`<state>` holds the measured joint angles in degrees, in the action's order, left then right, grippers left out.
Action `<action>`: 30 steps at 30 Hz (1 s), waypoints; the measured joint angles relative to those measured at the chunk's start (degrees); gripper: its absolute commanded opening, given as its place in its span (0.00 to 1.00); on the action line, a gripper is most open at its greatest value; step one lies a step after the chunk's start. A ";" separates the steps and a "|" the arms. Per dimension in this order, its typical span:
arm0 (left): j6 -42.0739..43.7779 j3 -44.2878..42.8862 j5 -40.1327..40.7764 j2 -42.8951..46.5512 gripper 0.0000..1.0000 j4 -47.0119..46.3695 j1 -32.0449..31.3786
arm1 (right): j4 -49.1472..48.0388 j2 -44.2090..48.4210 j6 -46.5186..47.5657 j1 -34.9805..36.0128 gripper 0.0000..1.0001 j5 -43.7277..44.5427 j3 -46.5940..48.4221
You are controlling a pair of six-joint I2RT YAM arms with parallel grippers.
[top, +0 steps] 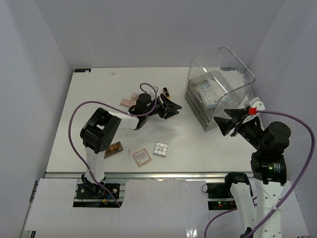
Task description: Organize the makeup
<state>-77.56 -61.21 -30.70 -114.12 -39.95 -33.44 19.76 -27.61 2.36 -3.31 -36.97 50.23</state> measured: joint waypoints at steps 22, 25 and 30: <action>2.27 -26.19 -3.59 -22.70 0.51 0.53 -0.26 | -7.30 -7.61 1.55 -9.28 0.76 -25.28 -8.73; 2.14 -29.09 -3.58 -24.23 0.50 1.06 -0.45 | -10.16 -7.57 -0.72 -11.08 0.75 -27.23 -10.57; 1.39 -31.85 -3.58 -24.98 0.48 0.91 -0.84 | -12.56 -7.43 -2.42 -12.09 0.75 -29.05 -11.37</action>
<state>-76.17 -93.06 -34.28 -139.10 -39.03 -34.27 7.20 -35.04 -0.06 -15.40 -66.03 38.86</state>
